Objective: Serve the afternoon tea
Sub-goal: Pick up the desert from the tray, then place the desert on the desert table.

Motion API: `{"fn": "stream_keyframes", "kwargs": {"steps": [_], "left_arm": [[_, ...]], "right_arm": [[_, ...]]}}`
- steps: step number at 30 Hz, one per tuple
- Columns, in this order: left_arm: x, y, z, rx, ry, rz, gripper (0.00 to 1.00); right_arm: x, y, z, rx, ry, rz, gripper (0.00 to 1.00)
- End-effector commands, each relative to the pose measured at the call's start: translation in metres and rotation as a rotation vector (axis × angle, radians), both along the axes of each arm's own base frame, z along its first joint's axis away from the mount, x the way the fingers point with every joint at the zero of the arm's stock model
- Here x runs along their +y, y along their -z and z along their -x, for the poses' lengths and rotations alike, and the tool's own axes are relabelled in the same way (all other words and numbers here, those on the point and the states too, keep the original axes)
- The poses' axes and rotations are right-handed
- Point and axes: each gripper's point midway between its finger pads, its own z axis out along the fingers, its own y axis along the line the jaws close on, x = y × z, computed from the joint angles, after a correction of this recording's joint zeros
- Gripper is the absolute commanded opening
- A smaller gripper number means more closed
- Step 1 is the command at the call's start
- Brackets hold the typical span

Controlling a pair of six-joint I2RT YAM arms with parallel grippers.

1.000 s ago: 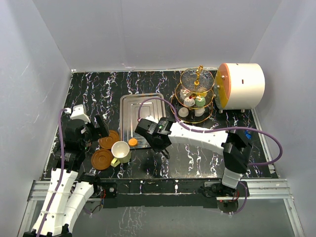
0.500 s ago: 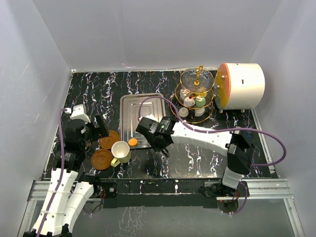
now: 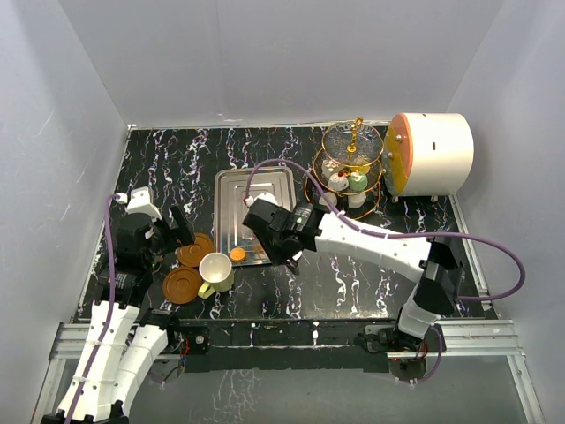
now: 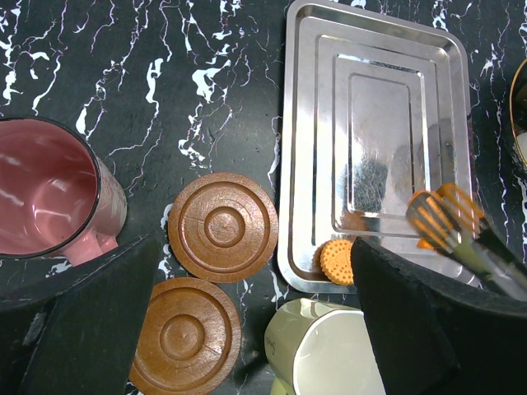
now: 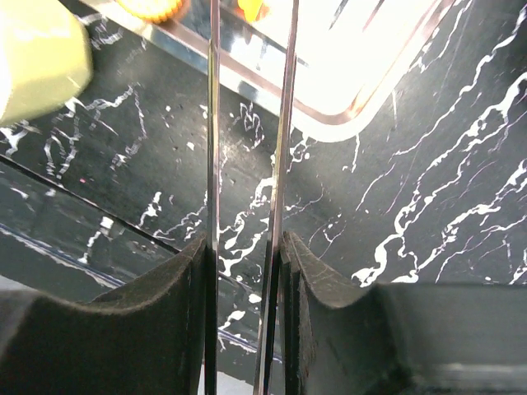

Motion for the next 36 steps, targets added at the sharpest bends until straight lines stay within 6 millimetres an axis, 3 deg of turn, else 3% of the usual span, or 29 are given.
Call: {"fn": "stream_keyframes", "kwargs": {"steps": [1,9,17,27,36], "left_arm": [[0.0,-0.011,-0.001,-0.029,0.005,-0.001,0.99],[-0.001,-0.011,-0.001,-0.024,0.006,-0.002,0.99],[0.0,-0.004,-0.004,0.007,0.004,-0.01,0.99],[0.001,0.005,-0.008,0.062,-0.01,-0.021,0.99],[0.004,0.011,-0.009,0.091,-0.025,-0.031,0.99]], "right_arm": [[0.006,-0.089,-0.022,-0.187,0.026,-0.164,0.19],[-0.016,-0.17,-0.053,-0.34,0.114,-0.234,0.19],[-0.043,-0.213,-0.085,-0.399,0.203,-0.3,0.2],[-0.072,-0.233,-0.109,-0.427,0.27,-0.321,0.2],[-0.117,-0.208,-0.122,-0.369,0.338,-0.237,0.21]]}}
